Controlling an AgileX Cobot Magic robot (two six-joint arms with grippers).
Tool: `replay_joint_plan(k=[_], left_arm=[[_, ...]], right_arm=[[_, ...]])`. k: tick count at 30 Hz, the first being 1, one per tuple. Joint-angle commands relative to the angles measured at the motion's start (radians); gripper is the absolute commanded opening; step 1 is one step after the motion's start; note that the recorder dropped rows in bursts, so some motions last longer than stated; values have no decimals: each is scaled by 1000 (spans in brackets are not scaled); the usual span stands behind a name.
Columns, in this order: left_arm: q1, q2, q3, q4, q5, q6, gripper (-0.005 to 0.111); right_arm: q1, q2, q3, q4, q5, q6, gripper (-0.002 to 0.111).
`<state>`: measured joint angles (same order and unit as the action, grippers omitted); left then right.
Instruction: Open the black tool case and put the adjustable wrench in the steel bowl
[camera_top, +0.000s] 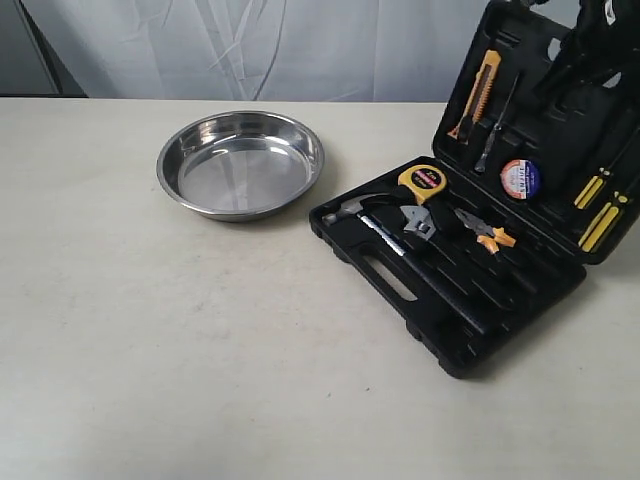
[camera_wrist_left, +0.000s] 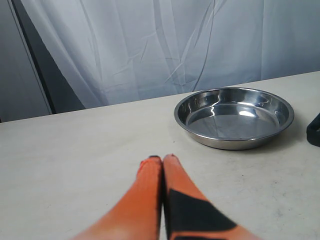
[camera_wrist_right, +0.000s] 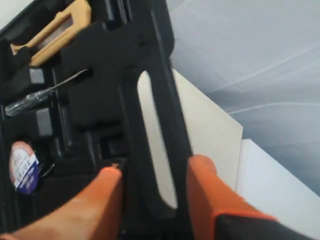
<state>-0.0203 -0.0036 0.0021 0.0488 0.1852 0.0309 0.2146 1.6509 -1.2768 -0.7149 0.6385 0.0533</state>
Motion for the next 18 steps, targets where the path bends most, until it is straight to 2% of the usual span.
replay_joint_plan(k=[1,4,7,11,12,16,18], left_arm=[[-1,4,-2,-2,-6,-1,0],[-1,4,-2,-2,-6,-1,0],[-1,4,-2,-2,-6,-1,0],[-1,4,-2,-2,-6,-1,0],[-1,4,-2,-2,-6,-1,0],[-1,4,-2,-2,-6,-1,0],[-1,4,-2,-2,-6,-1,0]], right_arm=[[-6,0,3,2,13,-3,52],[-6,0,3,-66,26,68,51],[-6,0,3,-34,68,99,51],[-6,0,3,150,122,99,17],[-6,0,3,219,140,95,0],[-6,58,3,401,288,51,0],[-6,122,3,544,380,-62,0]])
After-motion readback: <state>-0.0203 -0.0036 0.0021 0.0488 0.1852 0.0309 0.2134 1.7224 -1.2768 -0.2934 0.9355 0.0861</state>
